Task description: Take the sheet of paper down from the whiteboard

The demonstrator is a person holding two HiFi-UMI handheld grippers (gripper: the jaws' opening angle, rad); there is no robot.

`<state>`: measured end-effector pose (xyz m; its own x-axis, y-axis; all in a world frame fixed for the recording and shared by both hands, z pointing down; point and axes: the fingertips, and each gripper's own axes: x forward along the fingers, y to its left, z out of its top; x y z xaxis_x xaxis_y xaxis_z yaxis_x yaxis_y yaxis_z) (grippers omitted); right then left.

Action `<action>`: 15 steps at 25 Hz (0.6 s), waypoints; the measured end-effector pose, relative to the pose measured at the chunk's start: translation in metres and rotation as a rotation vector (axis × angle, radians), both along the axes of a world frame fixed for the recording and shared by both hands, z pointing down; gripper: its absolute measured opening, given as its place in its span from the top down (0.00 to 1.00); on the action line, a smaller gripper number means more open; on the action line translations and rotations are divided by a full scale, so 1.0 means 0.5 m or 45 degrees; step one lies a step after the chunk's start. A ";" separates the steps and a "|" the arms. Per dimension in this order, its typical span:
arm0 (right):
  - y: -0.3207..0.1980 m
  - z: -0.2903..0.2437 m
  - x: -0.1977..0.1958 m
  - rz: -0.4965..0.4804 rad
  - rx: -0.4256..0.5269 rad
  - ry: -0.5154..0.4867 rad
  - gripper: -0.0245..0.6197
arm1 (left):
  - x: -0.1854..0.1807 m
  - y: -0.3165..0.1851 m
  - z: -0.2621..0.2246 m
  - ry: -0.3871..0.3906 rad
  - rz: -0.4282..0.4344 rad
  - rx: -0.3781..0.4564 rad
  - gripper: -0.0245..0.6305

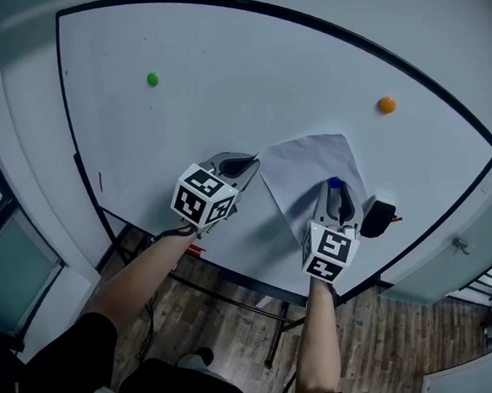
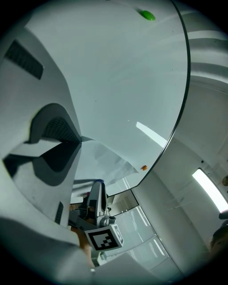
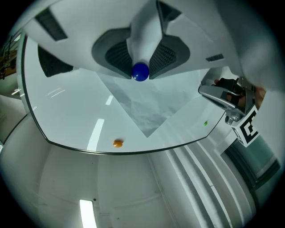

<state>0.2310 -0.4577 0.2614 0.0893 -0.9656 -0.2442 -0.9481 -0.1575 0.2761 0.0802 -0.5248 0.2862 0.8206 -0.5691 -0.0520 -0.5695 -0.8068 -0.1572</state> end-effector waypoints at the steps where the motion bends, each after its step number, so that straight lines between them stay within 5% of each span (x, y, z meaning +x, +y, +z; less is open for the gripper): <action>1: 0.000 0.000 0.001 0.004 0.002 0.000 0.77 | 0.001 0.000 0.000 0.001 0.001 0.001 0.93; 15: 0.001 0.001 0.001 0.012 0.003 -0.009 0.77 | 0.001 0.000 0.003 0.010 0.007 -0.012 0.93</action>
